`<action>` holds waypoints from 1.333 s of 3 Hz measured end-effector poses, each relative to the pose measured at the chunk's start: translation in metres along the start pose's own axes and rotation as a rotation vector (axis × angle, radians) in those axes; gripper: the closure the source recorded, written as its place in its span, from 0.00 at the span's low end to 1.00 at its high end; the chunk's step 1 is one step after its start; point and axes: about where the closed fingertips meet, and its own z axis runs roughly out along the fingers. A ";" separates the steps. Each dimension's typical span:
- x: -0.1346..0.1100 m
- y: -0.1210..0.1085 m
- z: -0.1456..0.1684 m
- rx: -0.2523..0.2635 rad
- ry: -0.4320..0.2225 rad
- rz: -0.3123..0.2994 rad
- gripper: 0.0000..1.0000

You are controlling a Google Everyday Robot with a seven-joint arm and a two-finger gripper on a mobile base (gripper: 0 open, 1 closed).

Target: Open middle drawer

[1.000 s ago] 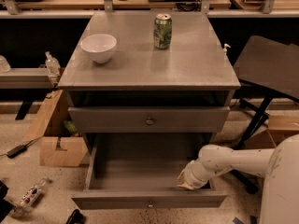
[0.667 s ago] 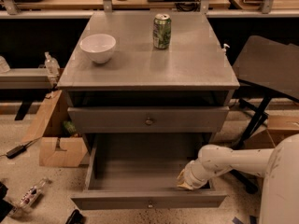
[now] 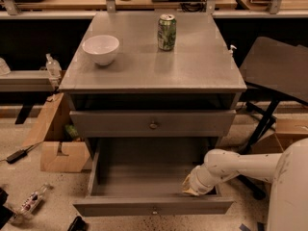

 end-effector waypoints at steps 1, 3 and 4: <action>0.000 0.000 0.000 0.000 0.000 0.000 0.44; 0.000 0.000 0.000 0.000 0.000 0.000 0.00; 0.000 0.000 0.000 0.000 0.000 0.000 0.00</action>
Offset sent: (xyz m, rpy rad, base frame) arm 0.0000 0.0000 0.0000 0.0000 0.0000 0.0000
